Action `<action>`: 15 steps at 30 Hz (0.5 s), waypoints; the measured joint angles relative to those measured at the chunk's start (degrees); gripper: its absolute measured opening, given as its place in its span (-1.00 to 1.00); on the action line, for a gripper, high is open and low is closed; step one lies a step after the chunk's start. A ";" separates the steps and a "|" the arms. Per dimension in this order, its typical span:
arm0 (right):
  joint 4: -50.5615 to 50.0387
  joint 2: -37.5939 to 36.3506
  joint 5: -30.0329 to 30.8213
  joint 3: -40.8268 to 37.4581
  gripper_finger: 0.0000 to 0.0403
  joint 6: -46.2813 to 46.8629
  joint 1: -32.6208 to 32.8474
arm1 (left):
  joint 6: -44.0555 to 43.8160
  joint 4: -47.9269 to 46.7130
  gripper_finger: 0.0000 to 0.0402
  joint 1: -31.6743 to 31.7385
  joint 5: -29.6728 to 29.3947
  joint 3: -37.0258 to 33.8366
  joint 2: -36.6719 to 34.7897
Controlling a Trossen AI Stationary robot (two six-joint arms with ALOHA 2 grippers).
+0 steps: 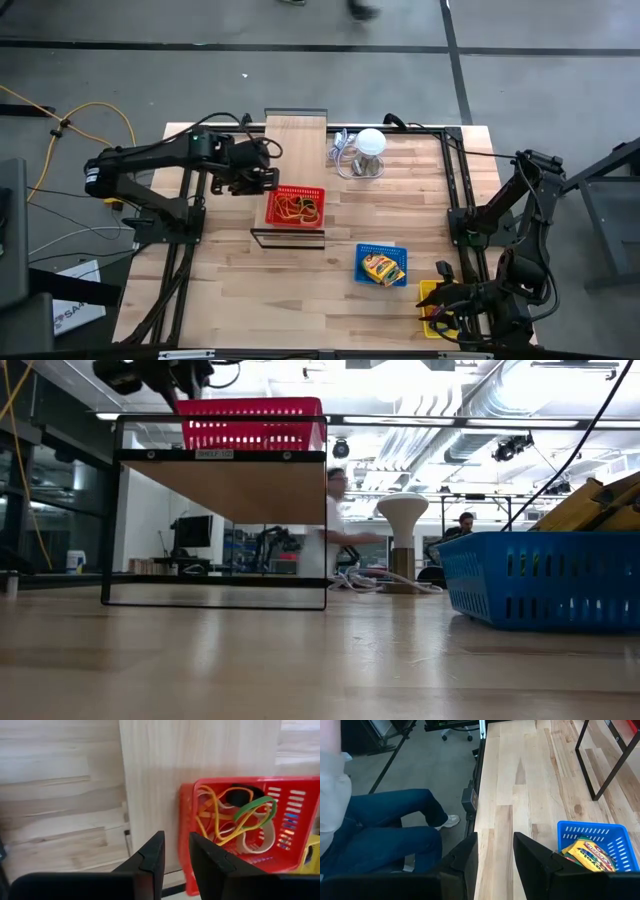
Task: Pick & Place Office Desk Supplies
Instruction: Put the blue bin on the shelf
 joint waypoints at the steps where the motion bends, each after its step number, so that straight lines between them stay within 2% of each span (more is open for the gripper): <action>1: 0.00 -0.02 0.00 0.00 -0.45 0.00 0.01 | 0.15 -0.46 -0.58 -0.38 -0.02 0.00 -0.42; 6: 0.02 0.00 0.01 0.00 -0.45 0.00 0.01 | 0.63 -3.02 -0.58 -2.66 -0.04 0.00 -1.85; 15: 0.44 0.00 0.00 0.00 -0.45 0.00 0.00 | 1.44 -4.80 -0.58 -9.67 -6.11 0.00 -5.87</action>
